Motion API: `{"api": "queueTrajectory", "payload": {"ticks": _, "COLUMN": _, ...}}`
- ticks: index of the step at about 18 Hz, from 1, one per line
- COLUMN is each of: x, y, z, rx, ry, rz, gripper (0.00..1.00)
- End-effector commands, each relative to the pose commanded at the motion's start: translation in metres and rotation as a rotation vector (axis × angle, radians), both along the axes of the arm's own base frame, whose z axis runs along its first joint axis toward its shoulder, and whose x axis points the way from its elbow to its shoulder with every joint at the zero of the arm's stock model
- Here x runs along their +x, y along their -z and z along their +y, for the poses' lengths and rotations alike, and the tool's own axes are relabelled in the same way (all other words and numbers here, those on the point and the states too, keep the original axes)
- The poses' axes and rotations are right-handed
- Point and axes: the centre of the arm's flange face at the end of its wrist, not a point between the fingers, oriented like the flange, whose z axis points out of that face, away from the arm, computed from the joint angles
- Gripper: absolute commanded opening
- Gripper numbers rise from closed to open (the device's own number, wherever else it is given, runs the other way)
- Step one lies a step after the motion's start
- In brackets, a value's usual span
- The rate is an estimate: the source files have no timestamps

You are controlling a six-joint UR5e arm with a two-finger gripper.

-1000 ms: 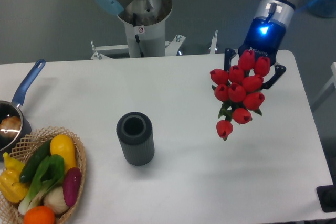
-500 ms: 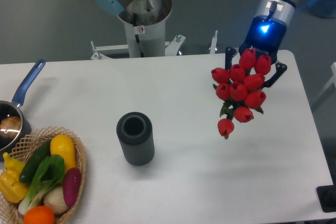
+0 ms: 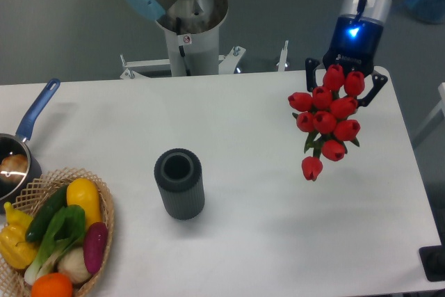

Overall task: Place the flowers on the table
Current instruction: 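Lower the held red tulips toward the table surface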

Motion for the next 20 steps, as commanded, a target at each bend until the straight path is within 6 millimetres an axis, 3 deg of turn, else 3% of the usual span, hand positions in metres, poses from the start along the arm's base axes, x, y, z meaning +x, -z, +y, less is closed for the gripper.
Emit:
{"api": "queueTrajectory", "payload": {"ticks": 7, "x": -0.001, "y": 0.007, "z": -0.01, "rx": -0.24, "ry": -0.072, "rz": 0.065, "gripper": 0.49}}
{"api": "queueTrajectory", "payload": {"ticks": 10, "x": 0.01, "y": 0.02, "z": 0.011, "rx": -0.437, "ry": -0.07, "rz": 0.116, "gripper": 0.49}}
{"api": "queueTrajectory", "payload": {"ticks": 12, "x": 0.021, "y": 0.036, "z": 0.038, "rx": -0.534, "ry": -0.032, "rz": 0.136, "gripper": 0.49}}
{"api": "queueTrajectory", "payload": {"ticks": 20, "x": 0.033, "y": 0.101, "z": 0.085, "rx": -0.745, "ry": 0.051, "rz": 0.134, "gripper": 0.49}}
